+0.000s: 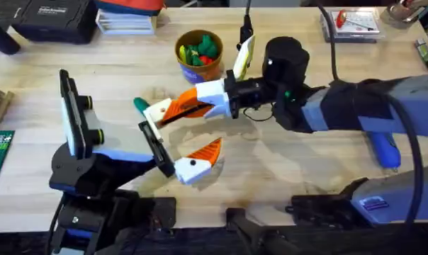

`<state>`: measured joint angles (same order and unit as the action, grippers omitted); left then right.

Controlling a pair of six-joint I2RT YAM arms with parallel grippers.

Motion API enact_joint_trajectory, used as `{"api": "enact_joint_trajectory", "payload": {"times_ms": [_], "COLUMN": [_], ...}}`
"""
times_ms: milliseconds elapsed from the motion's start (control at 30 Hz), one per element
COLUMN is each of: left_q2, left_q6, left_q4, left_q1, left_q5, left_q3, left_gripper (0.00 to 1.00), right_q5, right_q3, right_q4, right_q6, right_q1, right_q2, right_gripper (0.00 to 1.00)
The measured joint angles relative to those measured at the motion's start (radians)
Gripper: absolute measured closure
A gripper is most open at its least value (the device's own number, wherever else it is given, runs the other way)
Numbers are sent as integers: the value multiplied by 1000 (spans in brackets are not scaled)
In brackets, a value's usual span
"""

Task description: Pick up the gripper from the table and insert it into the empty holder that is missing its gripper. Then pick up a screw, insert it into the mounting hole, and use the screwdriver to tighten it. Finally, clean up the table by picking up the vegetable and placing it into the bucket.

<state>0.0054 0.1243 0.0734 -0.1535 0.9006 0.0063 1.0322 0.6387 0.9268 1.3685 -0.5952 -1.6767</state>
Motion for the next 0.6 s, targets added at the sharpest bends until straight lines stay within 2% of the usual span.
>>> {"api": "enact_joint_trajectory", "payload": {"times_ms": [600], "left_q2": [0], "left_q6": [9], "left_q4": [-2], "left_q1": [5], "left_q5": [-31], "left_q3": [0], "left_gripper": [15], "right_q5": [-87], "right_q3": [6], "right_q4": [-11], "right_q6": [0], "right_q1": [-24], "right_q2": [-1], "right_gripper": [994]}}
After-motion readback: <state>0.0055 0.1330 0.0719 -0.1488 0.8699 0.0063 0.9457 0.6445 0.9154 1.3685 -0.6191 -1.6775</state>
